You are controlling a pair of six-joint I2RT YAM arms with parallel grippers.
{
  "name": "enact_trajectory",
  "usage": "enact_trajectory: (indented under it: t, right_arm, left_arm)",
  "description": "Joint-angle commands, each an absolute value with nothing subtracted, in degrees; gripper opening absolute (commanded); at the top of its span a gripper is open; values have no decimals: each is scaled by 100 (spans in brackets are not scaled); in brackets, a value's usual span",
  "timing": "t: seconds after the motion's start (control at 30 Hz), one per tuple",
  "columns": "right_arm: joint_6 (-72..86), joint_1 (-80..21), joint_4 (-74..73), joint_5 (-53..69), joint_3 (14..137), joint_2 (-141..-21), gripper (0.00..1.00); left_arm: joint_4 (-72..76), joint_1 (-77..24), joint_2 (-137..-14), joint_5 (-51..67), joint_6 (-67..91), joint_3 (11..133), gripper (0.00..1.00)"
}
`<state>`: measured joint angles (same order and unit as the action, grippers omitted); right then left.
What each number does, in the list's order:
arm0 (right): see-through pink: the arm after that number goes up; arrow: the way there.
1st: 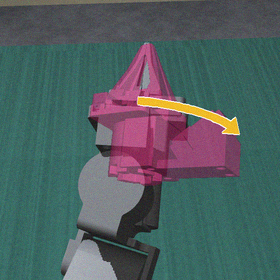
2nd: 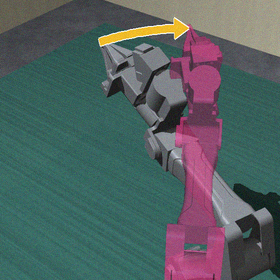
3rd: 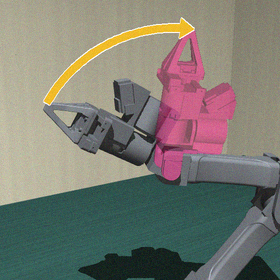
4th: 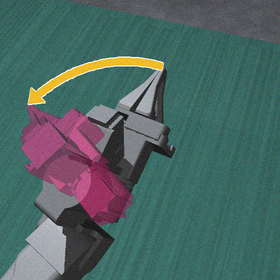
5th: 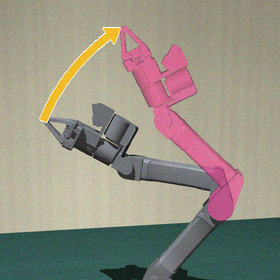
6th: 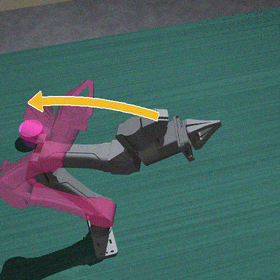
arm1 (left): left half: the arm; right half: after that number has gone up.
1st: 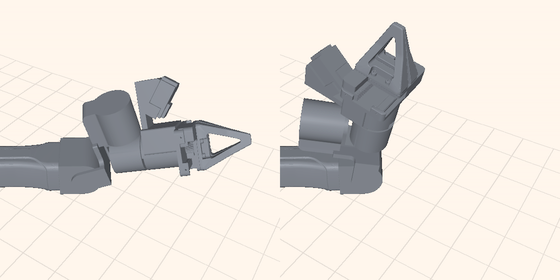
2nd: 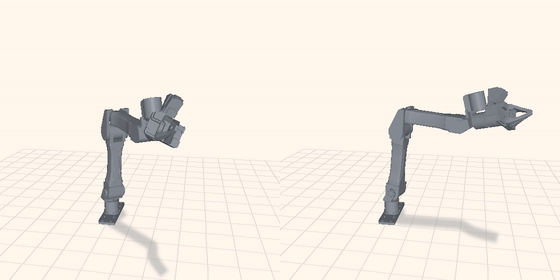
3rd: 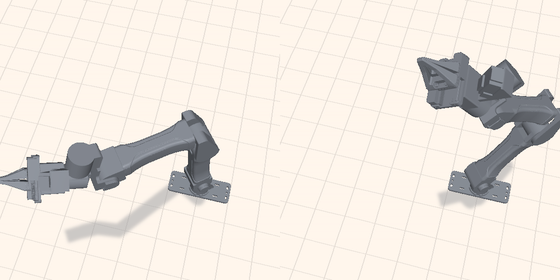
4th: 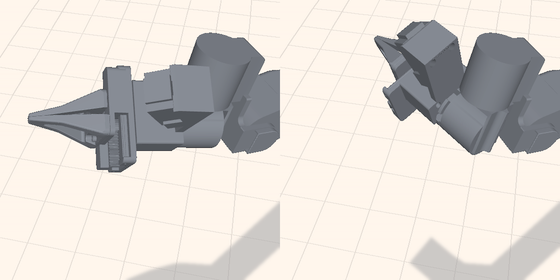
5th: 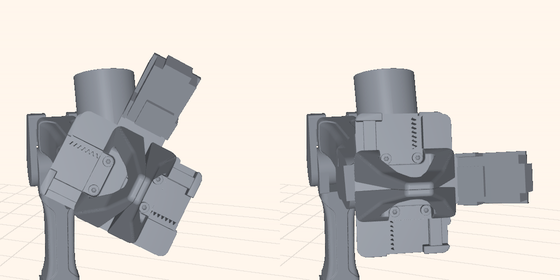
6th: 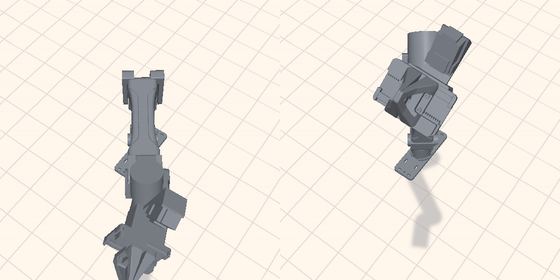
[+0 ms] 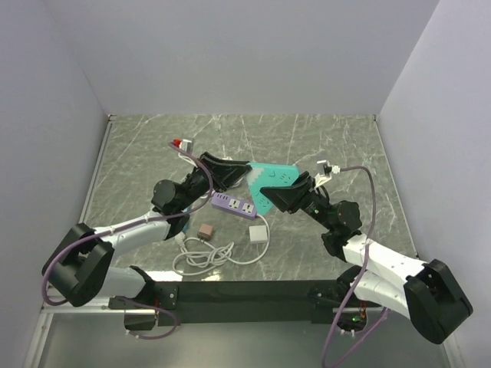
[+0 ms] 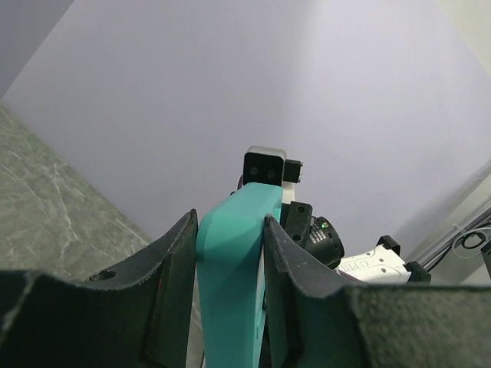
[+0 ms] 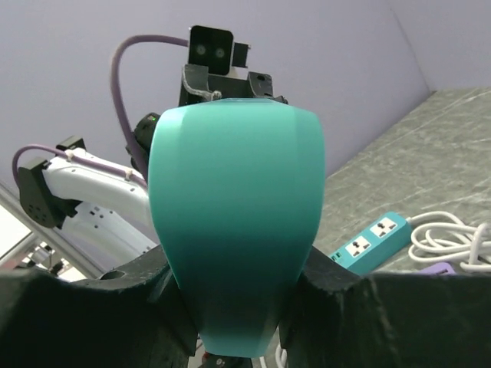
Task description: Insert the plug
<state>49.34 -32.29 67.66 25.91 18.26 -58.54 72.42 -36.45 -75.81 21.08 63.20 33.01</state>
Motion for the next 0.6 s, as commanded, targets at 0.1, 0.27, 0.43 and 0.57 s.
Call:
enact_trajectory:
  t: [0.1,0.27,0.43,0.57]
  right_arm:
    - [4140,-3156,6294,2162,2276,-5414,0]
    - [4262,-2709,5915,2320,2470,-5440,0]
    - [4421,-2373,6029,2557,2575,-5773,0]
    - [4351,-2364,5635,2995,3127,-6239,0]
  left_arm:
    - [6232,-3691,-7226,1733,5380,2850,49]
    - [4873,-3691,-6180,740,4536,2470,86]
    - [3808,-3691,-5136,-461,4097,2092,99]
    - [2051,-3700,-4694,-2290,4008,2250,99]
